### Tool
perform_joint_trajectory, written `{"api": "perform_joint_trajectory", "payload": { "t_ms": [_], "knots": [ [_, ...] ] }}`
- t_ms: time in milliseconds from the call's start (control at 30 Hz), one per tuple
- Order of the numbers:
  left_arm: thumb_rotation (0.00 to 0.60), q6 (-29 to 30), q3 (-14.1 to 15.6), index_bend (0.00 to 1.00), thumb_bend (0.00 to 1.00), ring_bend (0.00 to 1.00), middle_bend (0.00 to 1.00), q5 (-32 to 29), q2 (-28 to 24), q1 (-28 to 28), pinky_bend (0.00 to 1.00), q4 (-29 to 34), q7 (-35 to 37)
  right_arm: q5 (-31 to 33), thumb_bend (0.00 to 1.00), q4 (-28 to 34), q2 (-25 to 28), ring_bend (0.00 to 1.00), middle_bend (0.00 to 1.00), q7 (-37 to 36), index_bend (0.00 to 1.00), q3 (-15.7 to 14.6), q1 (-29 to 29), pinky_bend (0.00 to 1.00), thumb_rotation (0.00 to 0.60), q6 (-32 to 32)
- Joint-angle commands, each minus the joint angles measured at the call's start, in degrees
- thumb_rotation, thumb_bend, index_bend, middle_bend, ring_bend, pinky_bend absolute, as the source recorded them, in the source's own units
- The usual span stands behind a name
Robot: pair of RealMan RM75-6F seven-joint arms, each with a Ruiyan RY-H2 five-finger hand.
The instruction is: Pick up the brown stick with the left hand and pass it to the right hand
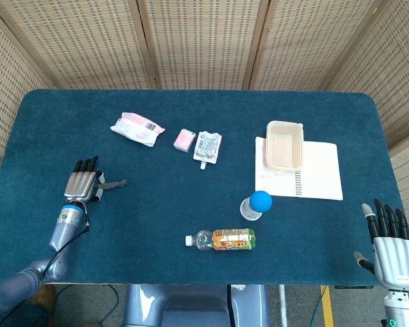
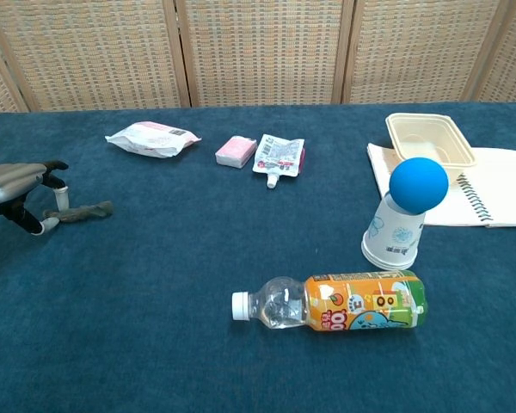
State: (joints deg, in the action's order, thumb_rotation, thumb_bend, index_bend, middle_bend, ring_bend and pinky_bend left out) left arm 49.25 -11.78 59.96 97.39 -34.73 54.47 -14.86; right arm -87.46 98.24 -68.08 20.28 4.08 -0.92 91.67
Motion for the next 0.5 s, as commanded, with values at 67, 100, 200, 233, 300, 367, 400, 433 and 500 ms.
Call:
{"api": "perform_joint_trajectory", "payload": {
  "t_ms": [67, 100, 200, 233, 300, 367, 400, 433, 500],
  "knots": [
    [0.6, -0.3, 0.0, 0.49, 0.44, 0.0, 0.0, -0.1, 0.1, -0.1, 0.0, -0.2, -0.1, -0.2, 0.0, 0.1, 0.1, 0.0, 0.0, -0.1, 0.0, -0.1, 0.0, 0.0, 0.6, 0.0],
    [0.6, -0.5, -0.1, 0.49, 0.44, 0.0, 0.0, -0.3, 0.2, -0.3, 0.0, -0.1, -0.1, -0.3, 0.0, 0.1, 0.1, 0.0, 0.0, -0.1, 0.0, -0.2, 0.0, 0.0, 0.6, 0.1],
    [0.6, -0.6, -0.1, 0.53, 0.45, 0.0, 0.0, -0.4, 0.5, -0.5, 0.0, -0.1, -0.3, -0.4, 0.0, 0.2, 0.1, 0.0, 0.0, -0.1, 0.0, -0.2, 0.0, 0.0, 0.6, 0.1],
    [0.6, -0.6, -0.1, 0.55, 0.45, 0.0, 0.0, -0.5, 0.5, -0.5, 0.0, -0.1, -0.3, -0.4, 0.0, 0.2, 0.1, 0.0, 0.0, -0.1, 0.0, -0.2, 0.0, 0.0, 0.6, 0.1],
    [0.6, -0.7, 0.0, 0.56, 0.45, 0.0, 0.0, -0.6, 0.6, -0.6, 0.0, -0.2, -0.4, -0.5, 0.0, 0.2, 0.1, 0.0, 0.0, -0.1, 0.0, -0.3, 0.0, 0.0, 0.6, 0.1],
    [0.6, -0.9, 0.0, 0.57, 0.45, 0.0, 0.0, -0.7, 0.7, -0.6, 0.0, -0.3, -0.4, -0.5, 0.0, 0.3, 0.1, 0.0, 0.0, -0.2, 0.0, -0.3, 0.0, 0.0, 0.6, 0.0],
    [0.6, -1.0, 0.0, 0.58, 0.46, 0.0, 0.0, -0.8, 0.7, -0.6, 0.0, -0.3, -0.3, -0.5, 0.0, 0.3, 0.1, 0.0, 0.0, -0.3, 0.0, -0.3, 0.0, 0.0, 0.6, 0.0],
    [0.6, -1.1, 0.0, 0.61, 0.47, 0.0, 0.0, -0.9, 0.7, -0.7, 0.0, -0.4, -0.2, -0.5, 0.0, 0.2, 0.2, 0.0, 0.0, -0.3, 0.0, -0.3, 0.0, 0.0, 0.6, 0.1],
    [0.6, -1.1, -0.1, 0.65, 0.48, 0.0, 0.0, -0.9, 0.7, -0.7, 0.0, -0.4, 0.1, -0.5, 0.0, 0.2, 0.2, 0.0, 0.0, -0.4, 0.0, -0.3, 0.0, 0.0, 0.6, 0.1]
  ]
}}
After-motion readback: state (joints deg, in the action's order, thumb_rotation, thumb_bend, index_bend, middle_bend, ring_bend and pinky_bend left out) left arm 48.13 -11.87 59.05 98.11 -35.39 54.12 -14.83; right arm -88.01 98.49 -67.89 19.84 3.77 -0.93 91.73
